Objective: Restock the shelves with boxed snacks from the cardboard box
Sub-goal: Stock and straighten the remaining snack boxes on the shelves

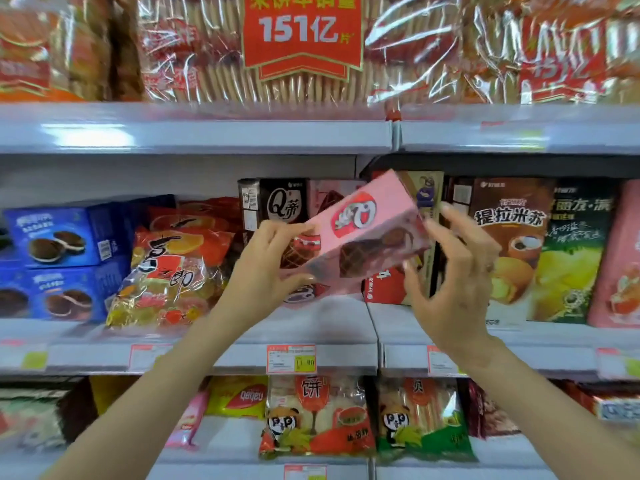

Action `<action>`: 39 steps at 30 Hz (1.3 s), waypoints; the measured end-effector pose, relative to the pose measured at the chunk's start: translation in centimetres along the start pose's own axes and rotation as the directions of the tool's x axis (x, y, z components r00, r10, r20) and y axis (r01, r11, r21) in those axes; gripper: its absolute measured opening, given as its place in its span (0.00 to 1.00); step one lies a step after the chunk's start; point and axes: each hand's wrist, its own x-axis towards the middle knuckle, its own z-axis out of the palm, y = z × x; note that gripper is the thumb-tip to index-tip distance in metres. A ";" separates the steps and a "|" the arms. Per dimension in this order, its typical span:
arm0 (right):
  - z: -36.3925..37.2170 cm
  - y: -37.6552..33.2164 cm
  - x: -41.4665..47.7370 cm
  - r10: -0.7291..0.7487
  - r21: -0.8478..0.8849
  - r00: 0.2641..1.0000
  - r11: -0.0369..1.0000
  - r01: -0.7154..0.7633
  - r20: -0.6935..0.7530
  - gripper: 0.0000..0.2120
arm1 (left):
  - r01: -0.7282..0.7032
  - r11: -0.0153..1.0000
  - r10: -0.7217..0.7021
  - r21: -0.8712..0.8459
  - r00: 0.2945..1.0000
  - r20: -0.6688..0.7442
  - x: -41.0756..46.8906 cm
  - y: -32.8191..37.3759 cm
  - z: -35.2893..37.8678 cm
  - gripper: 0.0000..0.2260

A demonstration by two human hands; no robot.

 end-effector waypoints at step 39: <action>-0.4 -0.2 3.8 0.608 -0.062 0.587 0.721 -0.690 0.535 0.33 | 0.652 0.756 -0.653 0.053 0.757 -0.007 3.1 -10.5 -0.7 0.33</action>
